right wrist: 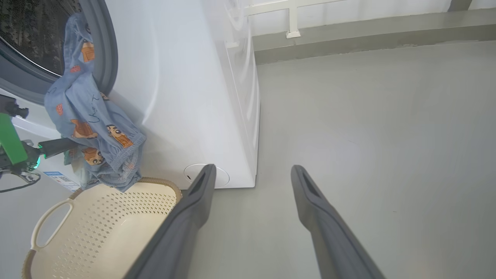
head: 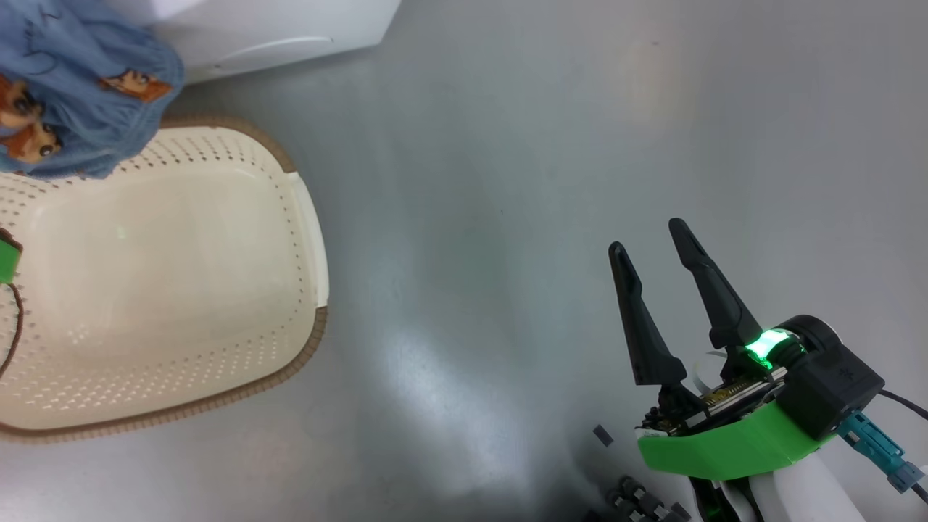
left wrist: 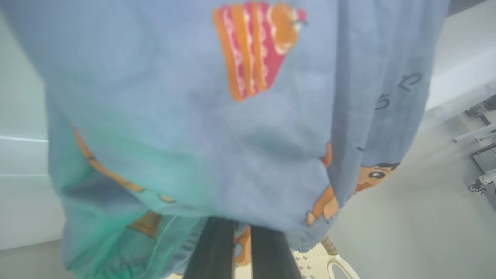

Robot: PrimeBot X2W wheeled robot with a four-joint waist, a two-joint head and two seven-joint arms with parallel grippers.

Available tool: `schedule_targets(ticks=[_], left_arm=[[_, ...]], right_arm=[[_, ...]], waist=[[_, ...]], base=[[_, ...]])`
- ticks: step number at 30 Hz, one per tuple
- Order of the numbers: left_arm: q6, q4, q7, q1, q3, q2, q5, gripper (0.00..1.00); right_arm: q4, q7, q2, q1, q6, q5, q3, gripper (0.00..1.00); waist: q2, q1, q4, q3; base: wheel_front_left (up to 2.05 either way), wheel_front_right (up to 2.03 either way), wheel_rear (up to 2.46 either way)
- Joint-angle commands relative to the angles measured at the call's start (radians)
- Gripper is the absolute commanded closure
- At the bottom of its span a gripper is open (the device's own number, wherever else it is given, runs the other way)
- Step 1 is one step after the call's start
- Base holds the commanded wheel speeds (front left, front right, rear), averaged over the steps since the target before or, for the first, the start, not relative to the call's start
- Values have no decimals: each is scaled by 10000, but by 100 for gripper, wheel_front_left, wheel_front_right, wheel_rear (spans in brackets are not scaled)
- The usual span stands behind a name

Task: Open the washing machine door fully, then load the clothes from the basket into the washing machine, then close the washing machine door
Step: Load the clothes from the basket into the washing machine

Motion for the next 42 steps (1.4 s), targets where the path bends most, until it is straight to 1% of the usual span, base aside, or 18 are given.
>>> schedule_targets(ticks=[1, 8, 14, 18, 21, 25, 28, 31, 33, 36, 39, 41, 42], left_arm=[[-36, -191, -101, 131, 418, 507, 81, 100], [-36, -1195, -104, 675, 1526, 372, 560, 100], [-36, -2259, -105, 893, 2357, 611, 840, 100], [-36, -2525, -106, 748, 2533, 783, 789, 100], [-36, -2362, 16, 297, 2495, 919, 677, 100], [-36, -1888, 591, -582, 2399, 1011, 628, 100], [-36, -1296, 1111, -1594, 2300, 1015, 818, 100], [-36, -820, 1241, -2298, 2206, 1028, 1227, 100], [-36, -640, 1139, -2743, 2158, 1047, 1556, 100], [-36, -670, 501, -3469, 2266, 1039, 2044, 100], [-36, -825, 7, -4030, 2726, 959, 2355, 100], [-36, -971, -83, -4138, 3136, 903, 2545, 100], [-36, -1088, -94, -4193, 3491, 839, 2661, 100]], right_arm=[[-170, -80, -76, 48, 44, 163, 186, 0], [79, -80, -76, -74, 44, 270, 203, 0], [308, -80, -76, -87, 44, 404, 274, 0], [393, -80, -76, -38, 44, 482, 300, 0], [359, -80, -76, -16, 44, 542, 432, 0], [175, -80, -76, 125, 44, 597, 518, 0], [35, -80, -76, 322, 44, 680, 609, 0], [-112, -80, -76, 402, 44, 736, 778, 0], [-197, -80, -76, 498, 44, 738, 853, 0], [-310, -80, -76, 649, 44, 711, 840, 0], [-378, -80, -76, 739, 44, 690, 816, 0], [-382, -80, -76, 763, 44, 682, 824, 0], [-374, -80, -76, 748, 44, 685, 844, 0]], waist=[[0, 0, 98, -150], [0, 0, 387, -621], [0, 0, 482, -994], [0, 0, 415, -1162], [0, 0, 227, -1117], [0, 0, -80, -847], [0, 0, -399, -501], [0, 0, -650, -290], [0, 0, -808, -199], [0, 0, -929, -95], [0, 0, -958, -46], [0, 0, -940, -39], [0, 0, -929, -20]], base=[[0, 0, 0], [0, 0, 0], [0, 0, 0], [0, 0, 0], [0, 0, 0], [0, 0, 0], [0, 0, 0], [0, 0, 0], [0, 0, 0], [0, 0, 0], [0, 0, 0], [0, 0, 0], [0, 0, 0]])
